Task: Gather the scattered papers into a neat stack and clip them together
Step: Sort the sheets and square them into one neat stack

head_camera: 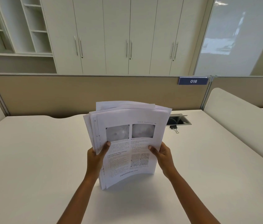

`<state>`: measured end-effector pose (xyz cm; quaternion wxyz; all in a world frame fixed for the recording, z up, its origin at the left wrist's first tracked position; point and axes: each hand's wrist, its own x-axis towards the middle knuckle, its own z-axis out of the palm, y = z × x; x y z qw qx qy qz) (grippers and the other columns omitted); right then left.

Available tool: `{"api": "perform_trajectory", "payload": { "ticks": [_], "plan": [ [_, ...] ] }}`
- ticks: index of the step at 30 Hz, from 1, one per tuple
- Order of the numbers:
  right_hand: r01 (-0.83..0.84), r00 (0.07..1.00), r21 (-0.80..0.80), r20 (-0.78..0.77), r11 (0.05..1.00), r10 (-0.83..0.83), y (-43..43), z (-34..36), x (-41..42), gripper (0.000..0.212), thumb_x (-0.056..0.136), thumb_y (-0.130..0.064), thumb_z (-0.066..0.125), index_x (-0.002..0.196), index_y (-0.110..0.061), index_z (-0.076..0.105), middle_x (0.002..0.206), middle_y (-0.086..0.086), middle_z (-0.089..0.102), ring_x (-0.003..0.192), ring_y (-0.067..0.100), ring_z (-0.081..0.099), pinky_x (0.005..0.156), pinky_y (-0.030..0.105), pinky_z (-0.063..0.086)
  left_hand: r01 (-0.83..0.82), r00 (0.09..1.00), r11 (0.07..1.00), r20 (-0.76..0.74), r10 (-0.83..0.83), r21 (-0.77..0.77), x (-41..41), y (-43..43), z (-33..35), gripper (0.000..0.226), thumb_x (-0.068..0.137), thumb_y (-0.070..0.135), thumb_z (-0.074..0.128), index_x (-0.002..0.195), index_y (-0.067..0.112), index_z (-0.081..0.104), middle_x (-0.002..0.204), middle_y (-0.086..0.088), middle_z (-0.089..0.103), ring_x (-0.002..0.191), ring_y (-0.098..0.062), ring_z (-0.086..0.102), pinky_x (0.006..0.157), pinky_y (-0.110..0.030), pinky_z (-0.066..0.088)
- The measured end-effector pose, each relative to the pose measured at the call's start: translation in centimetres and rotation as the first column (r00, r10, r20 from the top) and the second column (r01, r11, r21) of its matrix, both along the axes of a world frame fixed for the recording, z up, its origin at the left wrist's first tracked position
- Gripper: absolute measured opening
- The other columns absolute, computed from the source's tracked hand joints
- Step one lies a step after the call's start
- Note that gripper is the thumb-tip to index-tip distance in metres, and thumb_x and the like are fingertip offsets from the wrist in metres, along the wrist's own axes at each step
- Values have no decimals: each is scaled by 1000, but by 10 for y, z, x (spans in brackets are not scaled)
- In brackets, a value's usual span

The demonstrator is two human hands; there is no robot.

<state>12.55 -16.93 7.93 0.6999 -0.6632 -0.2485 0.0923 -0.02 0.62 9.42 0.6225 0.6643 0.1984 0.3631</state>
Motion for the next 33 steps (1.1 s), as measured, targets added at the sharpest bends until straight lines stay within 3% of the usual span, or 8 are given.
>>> {"api": "perform_trajectory", "payload": {
  "ticks": [3,7,12,16,23,25,29,33],
  "plan": [
    [28,999,46,25,999,-29,2,9,-1,19,94,-12,44,97,-26,56,92,1,63,80,10,64,62,19,56,-24,1000,1000,8,24,7,4,2,11,39,52,59,64,79,33,53,72,6,60,72,-27,59,42,-8,46],
    [122,985,181,97,976,-141,2,37,1,28,99,-21,25,97,-28,52,87,-1,57,74,2,59,63,20,51,-13,999,999,44,12,31,3,5,27,81,24,89,56,84,35,54,76,6,61,70,-12,62,50,-14,49],
    [235,932,317,195,919,-305,-2,84,5,26,98,-17,34,98,-35,53,90,-4,62,87,17,58,76,32,52,22,999,1000,46,-23,18,0,6,29,85,21,91,55,83,33,54,75,3,62,68,-13,63,46,-11,50],
    [268,895,333,261,904,-362,-5,105,9,25,94,-13,46,87,-33,59,64,-19,64,62,2,55,54,15,47,37,999,999,35,-38,19,-1,7,30,86,20,89,57,83,31,55,74,2,62,62,-13,65,47,-12,52],
    [387,828,267,322,883,-460,-6,130,19,21,93,-6,46,80,-19,57,83,-1,66,78,17,60,69,33,49,111,993,994,44,-111,9,-1,8,33,87,20,85,63,86,29,56,76,1,62,63,-11,66,47,-13,52],
    [422,779,254,389,870,-491,-6,138,23,16,93,-6,45,85,-11,58,89,5,67,81,16,61,72,28,49,118,992,993,47,-119,15,0,7,31,81,23,80,67,86,29,56,76,2,61,66,-11,67,48,-12,52],
    [553,657,247,459,796,-598,-12,152,37,17,94,-11,46,95,-1,60,84,-1,58,66,0,50,56,1,36,91,994,996,62,-91,0,2,7,30,85,21,86,60,84,30,54,75,2,60,62,-7,67,48,-11,52],
    [674,587,242,399,698,-704,-22,153,53,19,94,-11,46,97,1,60,88,1,57,75,12,50,51,3,33,96,991,995,97,-95,-5,2,6,28,83,23,87,61,84,31,55,76,1,60,62,1,66,48,-10,51]
  ]
}}
